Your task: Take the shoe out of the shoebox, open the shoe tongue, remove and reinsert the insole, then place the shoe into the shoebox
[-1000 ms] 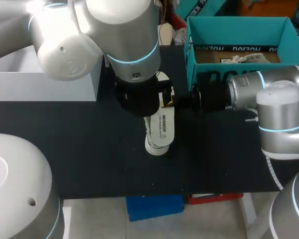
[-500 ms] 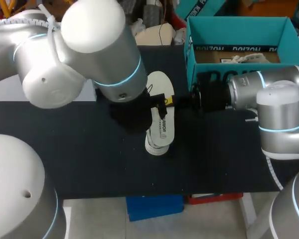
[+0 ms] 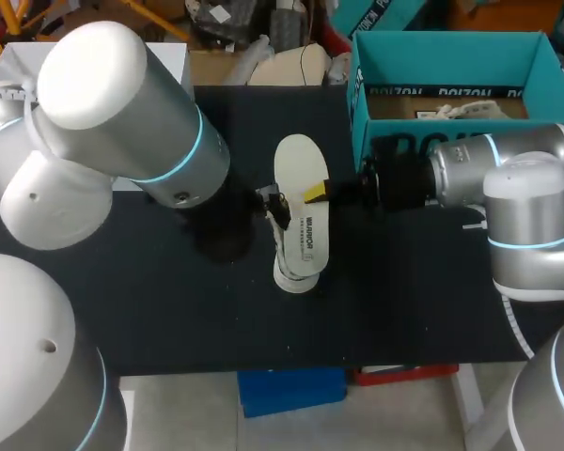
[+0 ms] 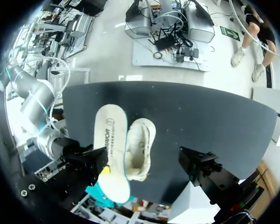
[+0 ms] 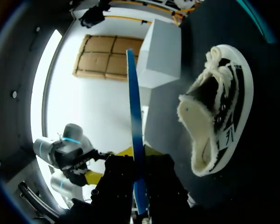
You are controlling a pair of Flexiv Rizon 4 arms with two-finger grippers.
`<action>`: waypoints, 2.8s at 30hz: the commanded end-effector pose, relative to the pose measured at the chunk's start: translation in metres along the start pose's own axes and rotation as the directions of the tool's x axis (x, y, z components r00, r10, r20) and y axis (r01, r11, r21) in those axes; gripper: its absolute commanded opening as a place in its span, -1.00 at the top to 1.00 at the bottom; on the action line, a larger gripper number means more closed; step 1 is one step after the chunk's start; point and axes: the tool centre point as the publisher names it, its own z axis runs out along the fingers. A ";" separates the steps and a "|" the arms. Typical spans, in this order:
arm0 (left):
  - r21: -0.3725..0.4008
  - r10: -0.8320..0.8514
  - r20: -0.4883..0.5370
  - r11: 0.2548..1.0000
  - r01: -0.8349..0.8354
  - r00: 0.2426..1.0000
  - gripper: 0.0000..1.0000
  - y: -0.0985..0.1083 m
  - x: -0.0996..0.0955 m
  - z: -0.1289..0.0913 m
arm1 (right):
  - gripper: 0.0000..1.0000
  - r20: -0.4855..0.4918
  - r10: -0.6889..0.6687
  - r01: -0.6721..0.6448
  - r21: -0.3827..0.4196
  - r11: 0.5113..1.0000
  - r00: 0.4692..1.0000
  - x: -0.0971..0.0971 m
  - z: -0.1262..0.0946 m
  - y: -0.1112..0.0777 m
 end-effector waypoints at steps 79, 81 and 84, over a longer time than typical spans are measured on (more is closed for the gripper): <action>-0.139 0.050 0.916 0.970 0.199 0.398 -1.00 -0.008 0.029 -0.005 | 1.00 0.002 0.000 0.000 -0.001 1.000 1.000 0.000 0.001 0.000; -0.158 0.069 0.905 0.971 0.180 0.419 -1.00 -0.007 0.029 -0.003 | 1.00 0.002 0.000 0.000 -0.001 1.000 1.000 0.000 0.001 0.000; -0.182 0.098 0.891 0.972 0.151 0.442 -1.00 -0.006 0.029 -0.001 | 1.00 0.002 0.000 0.000 -0.001 1.000 1.000 0.000 0.001 0.000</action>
